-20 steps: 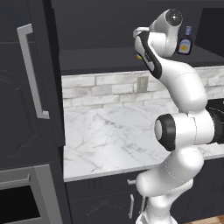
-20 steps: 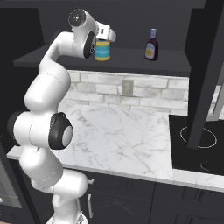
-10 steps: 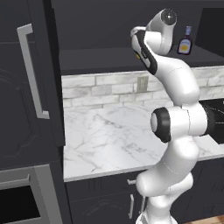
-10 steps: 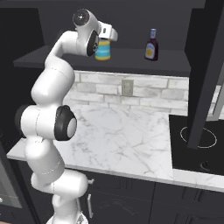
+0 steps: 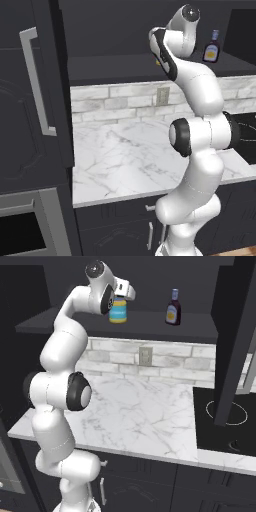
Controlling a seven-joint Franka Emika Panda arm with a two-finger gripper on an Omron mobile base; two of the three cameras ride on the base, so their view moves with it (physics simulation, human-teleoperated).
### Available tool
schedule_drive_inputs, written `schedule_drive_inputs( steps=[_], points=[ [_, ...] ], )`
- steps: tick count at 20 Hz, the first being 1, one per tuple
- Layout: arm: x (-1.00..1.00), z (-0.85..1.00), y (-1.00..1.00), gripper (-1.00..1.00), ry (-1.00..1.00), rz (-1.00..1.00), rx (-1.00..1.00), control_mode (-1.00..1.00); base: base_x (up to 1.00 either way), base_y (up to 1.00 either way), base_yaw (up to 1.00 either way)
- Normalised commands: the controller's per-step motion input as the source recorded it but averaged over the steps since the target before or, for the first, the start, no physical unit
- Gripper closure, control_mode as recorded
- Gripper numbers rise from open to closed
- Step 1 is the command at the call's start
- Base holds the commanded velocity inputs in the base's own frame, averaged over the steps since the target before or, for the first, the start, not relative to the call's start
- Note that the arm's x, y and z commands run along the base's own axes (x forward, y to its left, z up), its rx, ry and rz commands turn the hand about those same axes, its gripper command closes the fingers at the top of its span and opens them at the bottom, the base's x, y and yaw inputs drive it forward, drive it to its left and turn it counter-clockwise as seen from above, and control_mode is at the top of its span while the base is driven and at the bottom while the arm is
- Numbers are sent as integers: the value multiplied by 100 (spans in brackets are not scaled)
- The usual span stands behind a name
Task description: Move the mayonnaise and condiment bottle from the cabinet to the dining counter.
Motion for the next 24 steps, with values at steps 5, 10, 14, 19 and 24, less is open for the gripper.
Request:
schedule_drive_inputs(
  steps=[5, 10, 14, 19, 24],
  points=[
    [-59, -3, 0, 100, -4, 0, 0, -100, 0, 0, 0],
    [-100, -17, 1, 100, -14, 0, 0, -100, 0, 0, 0],
    [-100, -15, 13, 100, -19, 0, 0, -100, 0, 0, 0],
    [-100, 3, 20, 100, -17, 0, 0, -100, 0, 0, 0],
    [-100, 38, 28, 100, -2, 0, 0, -100, 0, 0, 0]
  ],
)
